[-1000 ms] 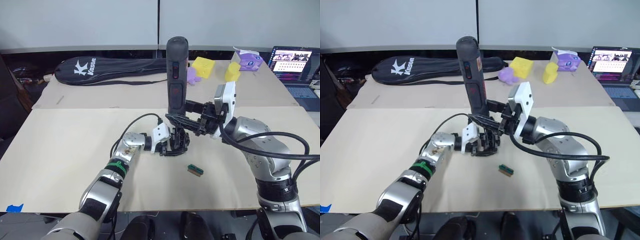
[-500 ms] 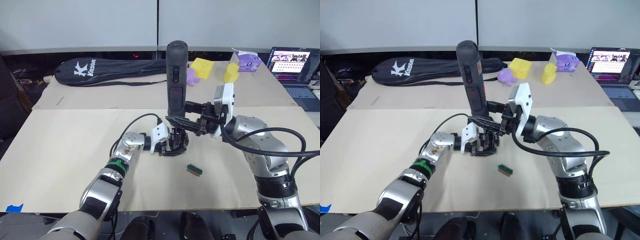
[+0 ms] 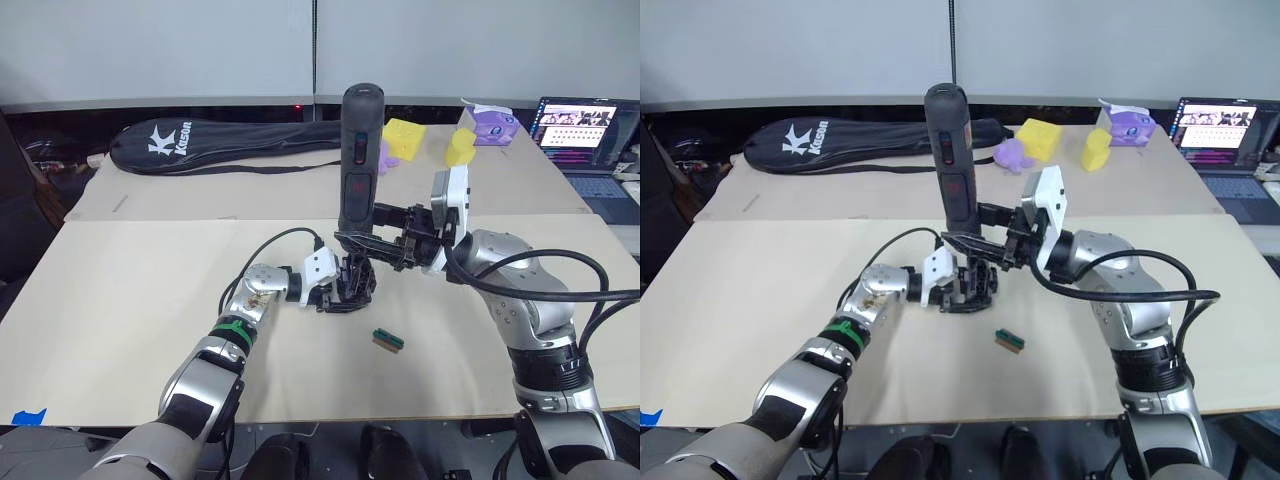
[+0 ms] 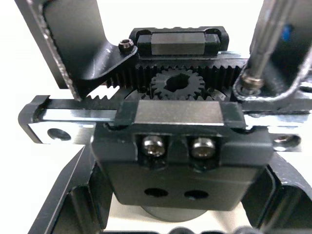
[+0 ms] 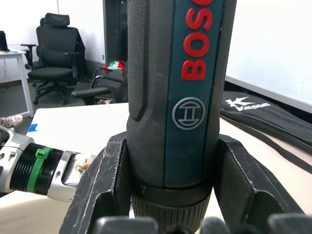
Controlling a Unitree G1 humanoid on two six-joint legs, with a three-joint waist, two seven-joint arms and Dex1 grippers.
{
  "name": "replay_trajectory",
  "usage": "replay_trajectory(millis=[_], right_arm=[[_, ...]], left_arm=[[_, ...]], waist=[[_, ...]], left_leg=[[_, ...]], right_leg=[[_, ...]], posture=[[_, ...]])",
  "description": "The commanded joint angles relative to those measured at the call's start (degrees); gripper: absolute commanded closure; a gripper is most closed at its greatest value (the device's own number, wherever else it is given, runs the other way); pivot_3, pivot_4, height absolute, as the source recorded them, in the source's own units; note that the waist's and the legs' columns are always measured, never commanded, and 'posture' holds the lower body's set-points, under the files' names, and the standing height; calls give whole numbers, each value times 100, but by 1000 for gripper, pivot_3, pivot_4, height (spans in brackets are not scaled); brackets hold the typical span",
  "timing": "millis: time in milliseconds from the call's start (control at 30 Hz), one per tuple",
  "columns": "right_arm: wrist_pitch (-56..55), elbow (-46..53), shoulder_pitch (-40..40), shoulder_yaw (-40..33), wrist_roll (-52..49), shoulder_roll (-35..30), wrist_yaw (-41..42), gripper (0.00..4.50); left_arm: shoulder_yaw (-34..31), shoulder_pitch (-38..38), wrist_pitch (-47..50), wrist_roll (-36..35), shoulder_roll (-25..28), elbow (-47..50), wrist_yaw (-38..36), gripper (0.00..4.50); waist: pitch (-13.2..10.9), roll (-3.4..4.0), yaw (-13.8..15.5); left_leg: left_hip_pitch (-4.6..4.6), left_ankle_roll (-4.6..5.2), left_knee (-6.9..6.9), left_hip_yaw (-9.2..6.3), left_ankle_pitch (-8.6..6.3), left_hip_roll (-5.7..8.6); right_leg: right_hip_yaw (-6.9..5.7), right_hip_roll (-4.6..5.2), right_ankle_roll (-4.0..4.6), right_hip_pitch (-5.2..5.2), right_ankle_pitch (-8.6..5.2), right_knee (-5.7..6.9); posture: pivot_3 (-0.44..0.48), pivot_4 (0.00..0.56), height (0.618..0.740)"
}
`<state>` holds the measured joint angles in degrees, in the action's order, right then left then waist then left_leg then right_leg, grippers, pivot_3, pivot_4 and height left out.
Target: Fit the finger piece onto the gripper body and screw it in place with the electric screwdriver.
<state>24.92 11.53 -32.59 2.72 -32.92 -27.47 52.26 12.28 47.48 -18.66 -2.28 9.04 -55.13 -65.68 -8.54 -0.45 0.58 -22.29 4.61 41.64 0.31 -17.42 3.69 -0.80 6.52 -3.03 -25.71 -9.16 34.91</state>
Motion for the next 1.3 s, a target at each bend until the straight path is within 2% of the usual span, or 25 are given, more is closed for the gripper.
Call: replay_trajectory(millis=[33,900,1100,1200,1300], right_arm=[[218,-435,317,239,342,-156,12,2572],[39,-199,321,201,380,-194,-53,2572],[132,691,-107,-76,31,-285,-243,2572],[325,1076,-653,-516,-582,-106,-608,2572],[634,1241,-1190,-845,-1073,-36,-995,2572]], left_arm=[[-130,41,-90,-45,66,103,-16,1680],[-128,0,-94,-46,81,123,-45,1680],[-105,7,-104,-19,82,68,-74,1680],[-69,-9,-118,20,87,27,-110,1680],[-57,-19,-115,49,92,-17,-159,1680]], waist=[[0,0,0],[0,0,2],[-1,0,4],[-3,-1,-4],[-7,-2,-3]], left_leg=[[0,0,0,0,0,0],[1,-1,0,-1,-1,-2],[-6,-1,-1,-1,-1,-2],[-39,-7,1,0,3,0],[-73,-54,5,0,31,0]], right_leg=[[0,0,0,0,0,0],[-1,1,0,2,0,-3],[-1,2,0,-8,0,-3],[2,5,1,-45,0,2],[2,4,5,-78,4,5]], posture=[[0,150,723],[0,150,723],[0,150,723],[0,150,723],[0,150,723]])
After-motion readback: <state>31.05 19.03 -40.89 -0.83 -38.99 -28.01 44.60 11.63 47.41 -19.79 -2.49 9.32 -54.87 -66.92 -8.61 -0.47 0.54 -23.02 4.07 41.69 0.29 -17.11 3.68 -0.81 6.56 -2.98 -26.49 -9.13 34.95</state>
